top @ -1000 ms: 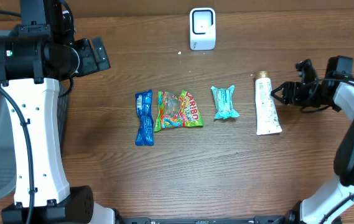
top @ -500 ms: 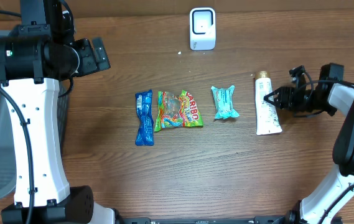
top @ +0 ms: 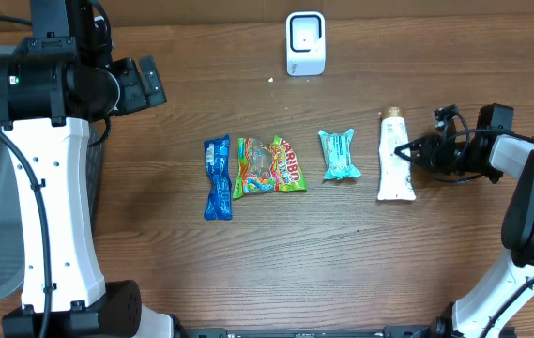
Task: Scan the item barcode
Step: 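Grasp the white tube with the right gripper and lift it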
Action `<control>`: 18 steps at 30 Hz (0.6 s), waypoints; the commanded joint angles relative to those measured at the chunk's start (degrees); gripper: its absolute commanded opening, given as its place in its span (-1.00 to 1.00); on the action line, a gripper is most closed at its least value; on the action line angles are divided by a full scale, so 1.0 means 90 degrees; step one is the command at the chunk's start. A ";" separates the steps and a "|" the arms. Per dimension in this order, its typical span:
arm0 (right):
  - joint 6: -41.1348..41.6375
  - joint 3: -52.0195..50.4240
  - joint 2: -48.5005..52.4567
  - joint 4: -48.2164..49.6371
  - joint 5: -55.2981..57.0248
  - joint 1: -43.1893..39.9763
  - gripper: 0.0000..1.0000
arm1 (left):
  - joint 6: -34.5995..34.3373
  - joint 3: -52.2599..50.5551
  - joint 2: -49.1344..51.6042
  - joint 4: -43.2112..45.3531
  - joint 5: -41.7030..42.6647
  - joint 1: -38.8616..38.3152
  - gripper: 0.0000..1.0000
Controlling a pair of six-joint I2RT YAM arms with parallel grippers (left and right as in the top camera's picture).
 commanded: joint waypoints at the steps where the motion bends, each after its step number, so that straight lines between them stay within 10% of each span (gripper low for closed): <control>1: 0.0590 -0.0073 0.0211 -0.0141 0.0787 0.0112 -0.92 | 0.0075 0.0121 -0.0019 0.0022 -0.0083 -0.0012 1.00; 18: 0.0984 0.3825 -0.1435 -0.3689 0.4262 0.1664 -0.92 | 0.0075 0.0121 -0.0019 0.0022 -0.0080 -0.0012 0.99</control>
